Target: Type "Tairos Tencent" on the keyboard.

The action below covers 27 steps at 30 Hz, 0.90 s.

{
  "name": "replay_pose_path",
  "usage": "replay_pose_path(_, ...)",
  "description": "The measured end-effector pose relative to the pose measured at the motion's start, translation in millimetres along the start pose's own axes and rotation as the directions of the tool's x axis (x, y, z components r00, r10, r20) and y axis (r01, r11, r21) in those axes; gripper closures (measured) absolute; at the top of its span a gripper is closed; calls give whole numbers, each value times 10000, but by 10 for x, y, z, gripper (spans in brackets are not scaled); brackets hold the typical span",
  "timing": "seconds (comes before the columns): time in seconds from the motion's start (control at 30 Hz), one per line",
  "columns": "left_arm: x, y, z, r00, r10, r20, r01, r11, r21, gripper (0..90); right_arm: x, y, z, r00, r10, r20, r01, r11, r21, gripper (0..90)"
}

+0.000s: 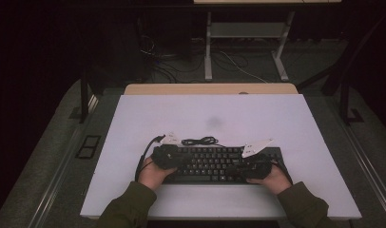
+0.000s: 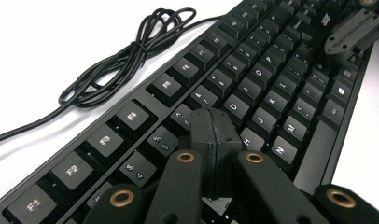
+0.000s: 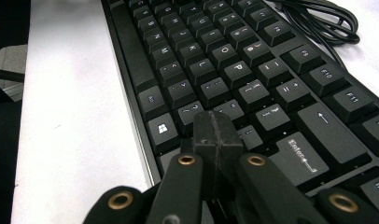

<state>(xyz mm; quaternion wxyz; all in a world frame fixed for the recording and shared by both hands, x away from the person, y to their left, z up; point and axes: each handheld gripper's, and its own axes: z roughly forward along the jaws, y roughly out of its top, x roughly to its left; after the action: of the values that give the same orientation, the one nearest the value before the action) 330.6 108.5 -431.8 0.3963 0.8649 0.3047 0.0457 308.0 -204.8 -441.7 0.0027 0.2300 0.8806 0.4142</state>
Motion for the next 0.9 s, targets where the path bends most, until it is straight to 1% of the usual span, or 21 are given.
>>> replay_pose_path(0.03,-11,-1,14,9999,84,-77,-83,9999,145,891,0,0,0,10000,-2,1,2,10000,1,896)
replay_pose_path(0.07,-16,-2,19,10000,62,-40,-61,9999,111,892,0,0,0,10000,-4,4,4,10000,5,896)
replay_pose_path(0.13,-26,11,19,9997,209,-89,-207,9996,210,892,1,0,0,10000,-7,12,7,10000,11,896)
replay_pose_path(0.17,-27,16,18,9993,349,-128,-345,9991,266,892,1,0,1,10000,-13,12,13,10000,10,896)
replay_pose_path(0.23,-24,16,15,9993,364,-126,-361,9990,278,892,2,0,1,10000,-15,16,15,10000,8,896)
replay_pose_path(0.4,-3,5,-29,10000,42,9,-42,10000,-78,891,2,0,1,10000,-18,25,18,10000,0,896)
replay_pose_path(0.43,-6,6,-42,10000,-12,-21,11,9999,-115,891,2,0,0,10000,-13,21,13,10000,-2,896)
replay_pose_path(0.47,-4,5,-53,10000,-38,-20,38,9998,-219,891,2,0,1,10000,-15,19,15,10000,-4,896)
replay_pose_path(0.57,-3,-1,-89,10000,-71,-20,71,9995,-321,891,2,0,0,10000,-18,26,18,10000,-6,896)
replay_pose_path(0.6,-8,-6,-98,9999,-167,5,167,9989,-429,891,2,0,0,10000,-12,25,12,10000,-7,896)
replay_pose_path(0.67,-2,-18,-128,9999,-164,5,164,9984,-533,883,3,-1,0,10000,-9,27,9,10000,-10,896)
replay_pose_path(0.8,3,-56,-188,9995,-303,18,304,9968,-742,781,3,-1,0,10000,-7,32,7,10000,-20,896)
replay_pose_path(0.9,3,-88,-233,9996,-290,43,292,9961,-834,688,3,-2,0,10000,-10,42,10,10000,-22,896)
